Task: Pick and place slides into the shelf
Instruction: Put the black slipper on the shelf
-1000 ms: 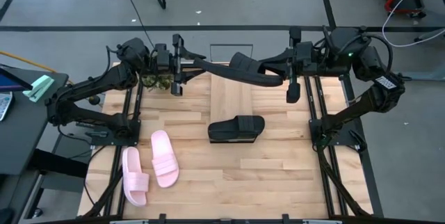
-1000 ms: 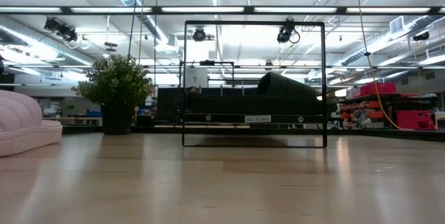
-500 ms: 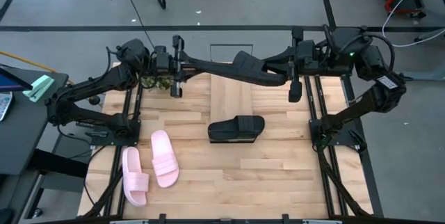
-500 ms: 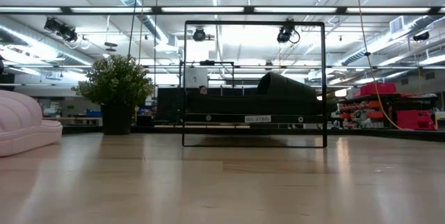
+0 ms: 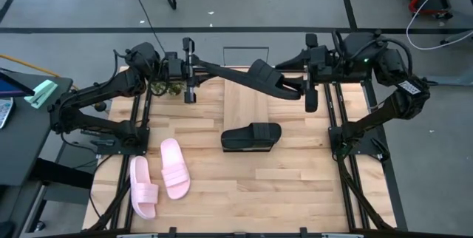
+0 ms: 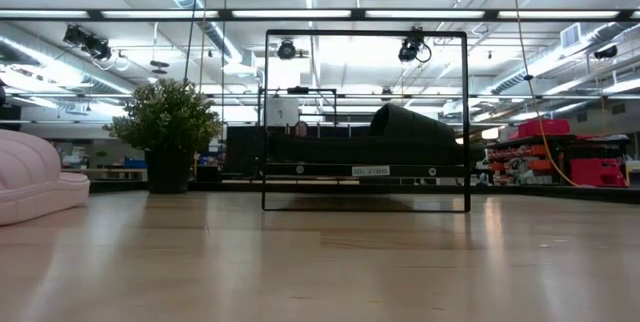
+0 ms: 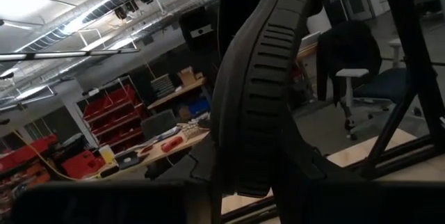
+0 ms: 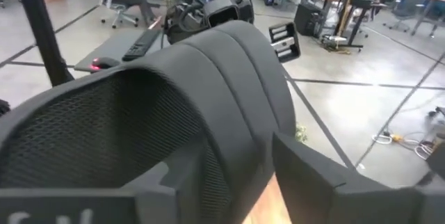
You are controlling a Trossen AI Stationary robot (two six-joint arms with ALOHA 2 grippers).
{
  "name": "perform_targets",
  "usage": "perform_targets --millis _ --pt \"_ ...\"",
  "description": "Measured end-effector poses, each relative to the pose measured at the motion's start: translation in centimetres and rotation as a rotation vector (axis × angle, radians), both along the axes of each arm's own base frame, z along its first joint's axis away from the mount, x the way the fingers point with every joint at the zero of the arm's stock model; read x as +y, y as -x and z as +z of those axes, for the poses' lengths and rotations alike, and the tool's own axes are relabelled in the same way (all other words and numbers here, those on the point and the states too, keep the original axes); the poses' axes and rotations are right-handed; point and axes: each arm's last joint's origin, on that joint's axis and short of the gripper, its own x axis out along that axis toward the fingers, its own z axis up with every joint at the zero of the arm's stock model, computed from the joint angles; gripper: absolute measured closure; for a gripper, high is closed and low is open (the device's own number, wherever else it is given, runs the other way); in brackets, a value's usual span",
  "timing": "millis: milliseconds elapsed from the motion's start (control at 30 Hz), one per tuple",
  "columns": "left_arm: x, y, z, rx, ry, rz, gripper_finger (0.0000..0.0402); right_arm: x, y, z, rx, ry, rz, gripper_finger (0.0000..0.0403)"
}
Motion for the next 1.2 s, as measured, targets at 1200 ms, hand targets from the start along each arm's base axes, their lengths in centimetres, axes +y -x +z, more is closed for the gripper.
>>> perform_targets --millis 1200 --pt "0.1 -2.9 -6.4 0.553 -0.347 0.213 0.0318 -0.7 6.9 -0.1 0.115 -0.025 -0.253 0.0202"
